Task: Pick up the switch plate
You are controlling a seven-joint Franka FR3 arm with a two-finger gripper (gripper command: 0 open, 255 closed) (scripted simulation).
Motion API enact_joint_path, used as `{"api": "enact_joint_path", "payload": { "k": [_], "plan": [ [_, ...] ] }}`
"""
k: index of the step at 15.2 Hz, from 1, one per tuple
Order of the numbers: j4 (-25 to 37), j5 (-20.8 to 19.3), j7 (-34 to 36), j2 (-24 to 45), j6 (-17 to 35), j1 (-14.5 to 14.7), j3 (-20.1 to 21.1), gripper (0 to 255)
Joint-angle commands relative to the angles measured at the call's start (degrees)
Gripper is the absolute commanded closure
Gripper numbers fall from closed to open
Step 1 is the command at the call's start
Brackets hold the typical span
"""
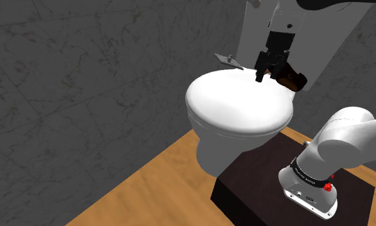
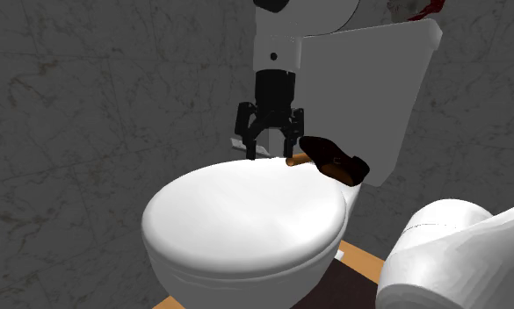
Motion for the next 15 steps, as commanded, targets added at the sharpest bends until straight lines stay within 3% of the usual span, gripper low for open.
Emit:
{"api": "enact_joint_path", "payload": {
  "k": [1,8,15],
  "plan": [
    [0.0,0.0,0.0,0.0,0.0,0.0,0.0,0],
    [8.93,-1.31,1.18,14.77,6.61,-1.93,-1.83,0],
    [20.59,-1.77,2.45,29.05,10.02,-3.64,-4.02,0]
  ]
}}
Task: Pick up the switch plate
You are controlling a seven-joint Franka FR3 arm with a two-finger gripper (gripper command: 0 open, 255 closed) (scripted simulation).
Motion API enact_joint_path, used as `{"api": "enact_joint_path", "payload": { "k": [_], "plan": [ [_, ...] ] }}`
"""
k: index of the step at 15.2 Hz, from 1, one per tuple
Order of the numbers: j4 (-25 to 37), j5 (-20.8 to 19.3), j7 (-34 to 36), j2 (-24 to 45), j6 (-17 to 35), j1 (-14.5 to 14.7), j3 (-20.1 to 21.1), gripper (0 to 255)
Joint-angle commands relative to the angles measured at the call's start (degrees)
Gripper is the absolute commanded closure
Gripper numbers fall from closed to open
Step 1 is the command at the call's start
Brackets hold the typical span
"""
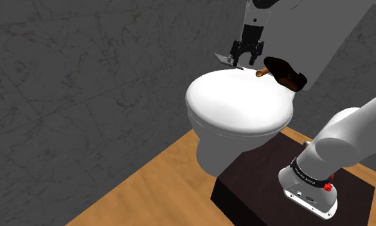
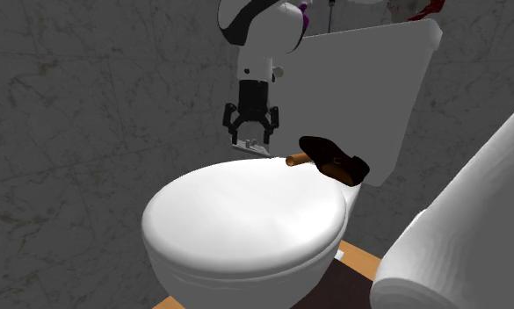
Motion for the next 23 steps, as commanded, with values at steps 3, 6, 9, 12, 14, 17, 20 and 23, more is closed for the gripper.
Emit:
{"api": "enact_joint_path", "payload": {
  "k": [3,6,9,12,14,17,20,23],
  "plan": [
    [8.99,0.25,0.79,9.16,0.63,-0.88,-1.34,0],
    [15.43,0.63,1.23,15.27,0.58,-1.73,-2.38,0],
    [22.56,1.25,1.64,21.51,-0.06,-2.75,-3.42,0],
    [30.55,2.13,2.05,28.0,-1.34,-4.02,-4.4,0],
    [36.5,2.85,2.37,32.55,-2.61,-5.06,-4.99,0],
    [36.75,3.08,2.37,33.88,-1.49,-5.38,-5.1,0],
    [34.35,3.11,2.2,33.82,0.84,-5.27,-5.06,0],
    [32.42,3.16,2.04,33.85,2.8,-5.2,-5.02,0]
  ]
}}
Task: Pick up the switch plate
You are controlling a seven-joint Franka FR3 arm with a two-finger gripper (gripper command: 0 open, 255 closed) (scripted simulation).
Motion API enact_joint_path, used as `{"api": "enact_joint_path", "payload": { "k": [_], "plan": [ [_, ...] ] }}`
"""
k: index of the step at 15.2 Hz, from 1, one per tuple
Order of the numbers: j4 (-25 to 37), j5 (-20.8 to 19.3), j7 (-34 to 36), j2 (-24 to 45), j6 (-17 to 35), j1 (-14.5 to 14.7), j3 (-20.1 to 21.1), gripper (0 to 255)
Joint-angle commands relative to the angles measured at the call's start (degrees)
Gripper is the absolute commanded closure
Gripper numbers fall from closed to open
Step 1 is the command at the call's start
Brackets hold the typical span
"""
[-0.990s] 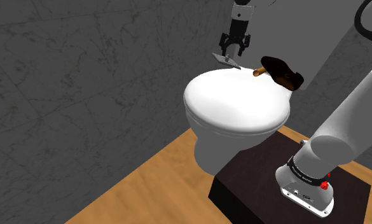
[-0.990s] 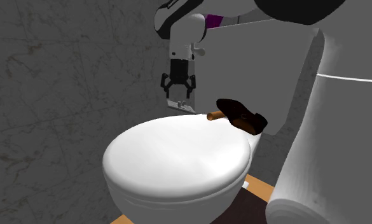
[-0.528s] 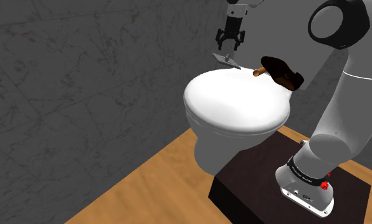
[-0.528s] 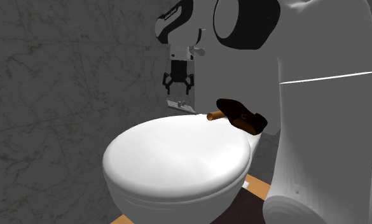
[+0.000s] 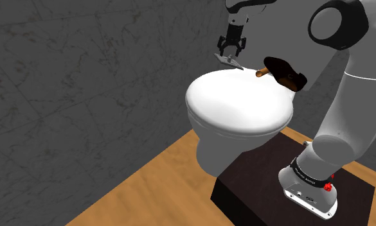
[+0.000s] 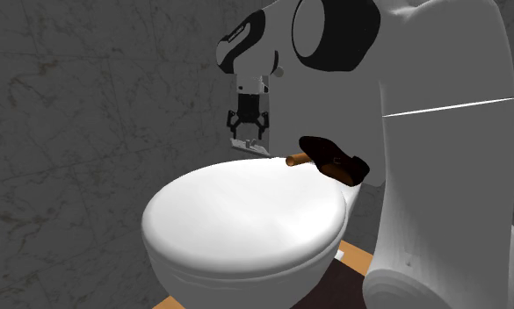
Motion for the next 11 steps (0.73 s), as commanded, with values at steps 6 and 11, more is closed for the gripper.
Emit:
{"api": "enact_joint_path", "payload": {
  "k": [6,11],
  "plan": [
    [-0.42,0.04,-0.02,0.13,0.57,0.04,0.03,255],
    [-0.47,0.03,-0.02,0.11,0.59,0.03,0.03,255]
  ]
}}
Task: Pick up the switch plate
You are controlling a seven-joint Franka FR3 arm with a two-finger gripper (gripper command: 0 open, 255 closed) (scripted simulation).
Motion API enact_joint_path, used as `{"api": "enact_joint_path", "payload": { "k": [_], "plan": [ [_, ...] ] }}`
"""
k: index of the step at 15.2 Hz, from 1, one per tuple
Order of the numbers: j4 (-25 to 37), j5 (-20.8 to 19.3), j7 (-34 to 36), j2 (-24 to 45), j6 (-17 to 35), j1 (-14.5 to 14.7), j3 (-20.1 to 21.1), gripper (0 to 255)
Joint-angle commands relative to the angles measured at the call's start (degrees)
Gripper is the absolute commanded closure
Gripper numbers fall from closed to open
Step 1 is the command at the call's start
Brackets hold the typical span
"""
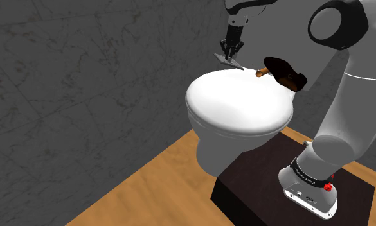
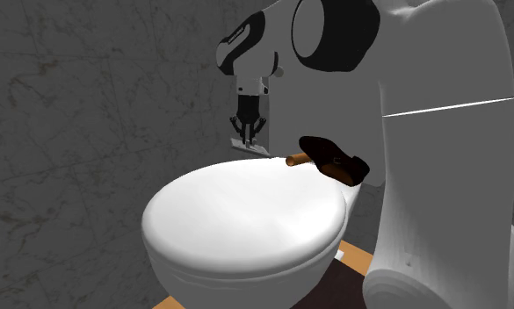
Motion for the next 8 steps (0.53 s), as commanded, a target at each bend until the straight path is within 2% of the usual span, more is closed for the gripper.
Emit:
{"api": "enact_joint_path", "payload": {
  "k": [1,8],
  "plan": [
    [0.69,-0.01,0.06,-0.02,-0.75,-0.02,-0.01,255],
    [6.43,-0.04,0.46,0.23,-6.22,-0.29,-0.1,255]
  ]
}}
